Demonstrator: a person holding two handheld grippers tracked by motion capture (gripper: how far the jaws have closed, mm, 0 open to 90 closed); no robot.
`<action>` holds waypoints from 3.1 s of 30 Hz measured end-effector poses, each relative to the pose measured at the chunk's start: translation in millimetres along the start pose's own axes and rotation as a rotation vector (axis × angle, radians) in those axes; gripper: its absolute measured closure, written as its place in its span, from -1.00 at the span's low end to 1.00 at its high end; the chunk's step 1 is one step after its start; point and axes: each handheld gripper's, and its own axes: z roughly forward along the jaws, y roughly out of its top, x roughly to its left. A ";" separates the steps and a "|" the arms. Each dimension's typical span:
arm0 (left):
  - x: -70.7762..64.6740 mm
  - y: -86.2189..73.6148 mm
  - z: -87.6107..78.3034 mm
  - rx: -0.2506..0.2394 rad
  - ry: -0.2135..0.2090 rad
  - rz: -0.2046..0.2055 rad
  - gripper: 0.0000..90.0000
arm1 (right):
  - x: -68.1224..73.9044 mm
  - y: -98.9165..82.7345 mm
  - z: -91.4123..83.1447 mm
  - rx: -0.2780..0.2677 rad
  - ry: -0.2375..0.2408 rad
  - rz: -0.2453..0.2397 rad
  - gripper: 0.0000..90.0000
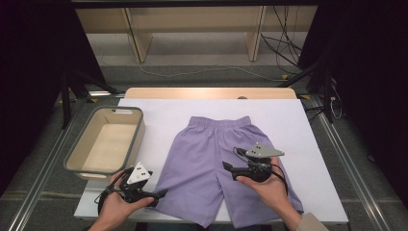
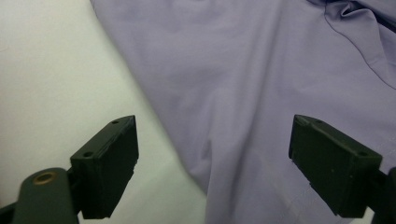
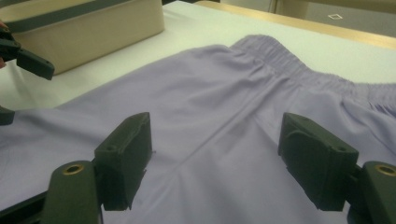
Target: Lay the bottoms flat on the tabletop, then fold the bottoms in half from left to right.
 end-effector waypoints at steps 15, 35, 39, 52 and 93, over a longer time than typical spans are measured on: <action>-0.5 -0.1 -0.3 0.004 0.014 -0.006 -0.64 | -1.6 -3.2 6.7 0.031 0.015 0.006 -0.39; -2.3 -4.5 -11.6 0.007 0.032 -0.099 -0.51 | -4.0 -2.2 7.6 0.037 -0.001 0.033 -0.40; 1.2 -7.8 -14.0 0.013 0.039 -0.163 -0.32 | -3.4 -2.0 7.2 0.035 -0.001 0.030 -0.40; 5.9 -18.1 -17.3 0.075 0.056 -0.217 0.17 | -0.8 -2.4 9.6 0.053 0.003 0.021 -0.40; -13.7 -13.9 -2.0 0.213 0.015 -0.104 0.97 | 1.6 3.0 16.3 0.096 -0.002 -0.002 -0.40</action>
